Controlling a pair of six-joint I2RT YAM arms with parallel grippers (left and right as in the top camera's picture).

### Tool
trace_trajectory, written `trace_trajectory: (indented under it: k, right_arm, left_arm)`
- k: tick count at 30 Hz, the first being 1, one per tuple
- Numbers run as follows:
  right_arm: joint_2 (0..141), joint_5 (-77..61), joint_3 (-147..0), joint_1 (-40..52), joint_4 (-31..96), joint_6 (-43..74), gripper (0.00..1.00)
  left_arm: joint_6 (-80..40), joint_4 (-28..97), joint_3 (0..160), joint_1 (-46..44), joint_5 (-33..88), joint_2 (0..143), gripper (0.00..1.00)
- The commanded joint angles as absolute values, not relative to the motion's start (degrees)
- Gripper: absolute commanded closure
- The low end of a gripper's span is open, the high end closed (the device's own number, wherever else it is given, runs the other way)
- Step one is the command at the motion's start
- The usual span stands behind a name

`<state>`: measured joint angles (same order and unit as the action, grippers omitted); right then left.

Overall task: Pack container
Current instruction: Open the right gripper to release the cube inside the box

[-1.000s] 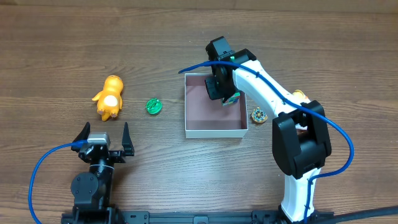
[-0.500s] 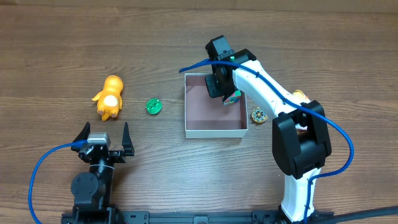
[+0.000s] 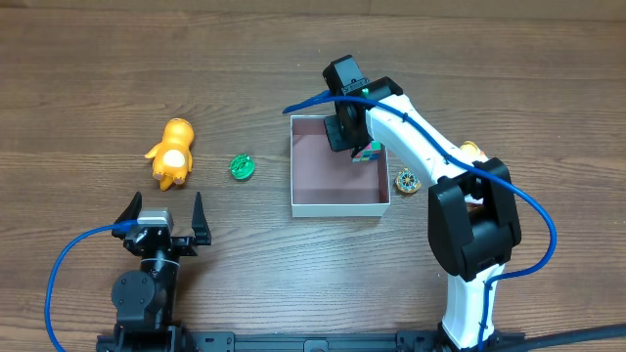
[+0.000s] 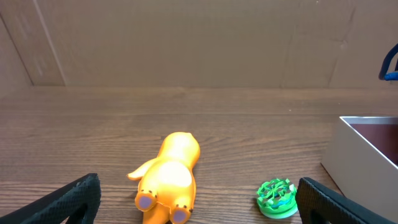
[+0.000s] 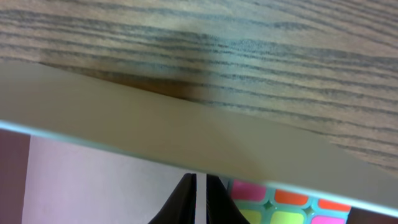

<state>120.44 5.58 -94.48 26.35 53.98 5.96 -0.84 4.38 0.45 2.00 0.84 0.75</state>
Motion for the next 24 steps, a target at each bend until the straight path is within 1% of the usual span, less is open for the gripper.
trace_trajectory:
  k: [1,24]
  right_arm:
    - [120.68,7.42,-94.32,26.61,53.36,6.0,0.91]
    - [120.68,9.02,-94.32,26.61,52.77,5.98,0.9]
  left_arm:
    - [0.47,4.45,0.27,2.33,0.49,0.36,0.0]
    - [0.47,4.45,0.27,2.33,0.49,0.36,0.0]
